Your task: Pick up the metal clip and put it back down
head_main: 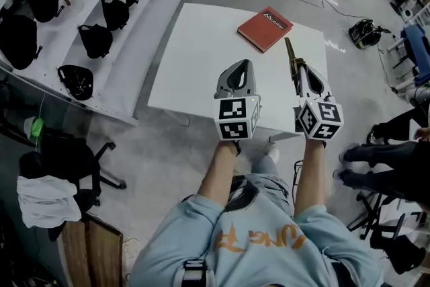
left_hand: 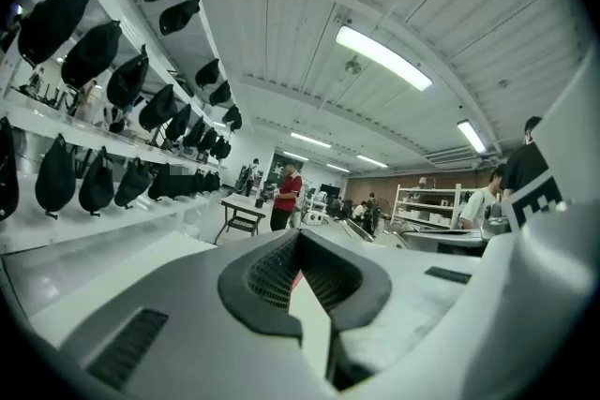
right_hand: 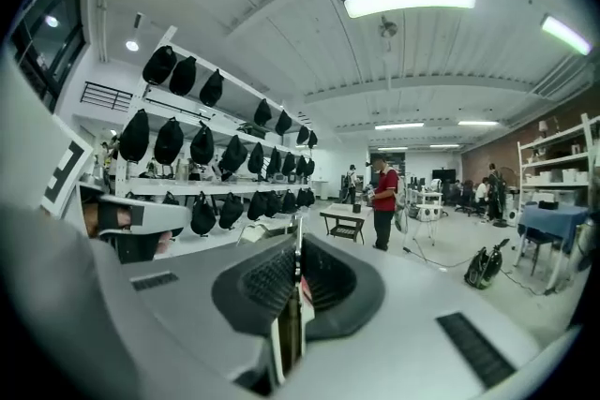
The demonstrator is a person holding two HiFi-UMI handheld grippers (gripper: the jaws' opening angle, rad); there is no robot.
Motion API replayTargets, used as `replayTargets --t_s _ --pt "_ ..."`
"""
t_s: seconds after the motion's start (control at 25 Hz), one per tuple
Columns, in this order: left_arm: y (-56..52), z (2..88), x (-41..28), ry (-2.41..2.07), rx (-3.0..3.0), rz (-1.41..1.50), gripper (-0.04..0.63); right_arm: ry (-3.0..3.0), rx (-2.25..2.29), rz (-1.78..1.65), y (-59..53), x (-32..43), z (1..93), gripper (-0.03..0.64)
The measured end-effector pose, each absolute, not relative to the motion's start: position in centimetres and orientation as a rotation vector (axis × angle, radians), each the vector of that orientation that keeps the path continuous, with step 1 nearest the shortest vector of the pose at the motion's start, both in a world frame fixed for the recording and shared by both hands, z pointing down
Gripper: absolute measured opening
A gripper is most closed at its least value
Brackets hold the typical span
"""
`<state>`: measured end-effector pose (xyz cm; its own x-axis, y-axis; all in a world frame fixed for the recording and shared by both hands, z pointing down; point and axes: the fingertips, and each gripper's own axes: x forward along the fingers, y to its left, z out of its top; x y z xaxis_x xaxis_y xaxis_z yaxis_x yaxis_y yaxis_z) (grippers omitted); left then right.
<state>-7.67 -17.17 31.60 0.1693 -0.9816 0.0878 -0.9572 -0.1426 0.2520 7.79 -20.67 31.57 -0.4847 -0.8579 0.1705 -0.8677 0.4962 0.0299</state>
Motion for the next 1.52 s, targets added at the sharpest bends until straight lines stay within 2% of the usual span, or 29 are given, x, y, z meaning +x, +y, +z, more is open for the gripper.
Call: replayTargets --t_s 0.68,1.52 --pt "-20.4 43.8 6.7 -1.509 2.242 0.149 0.009 -2.186 1.804 0.288 -21.0 24.2 42.9 0.029" --pt "-19.0 52.8 17.4 -1.324 2.204 0.314 0.008 -1.924 1.675 0.327 -18.2 32.9 53.9 0.029"
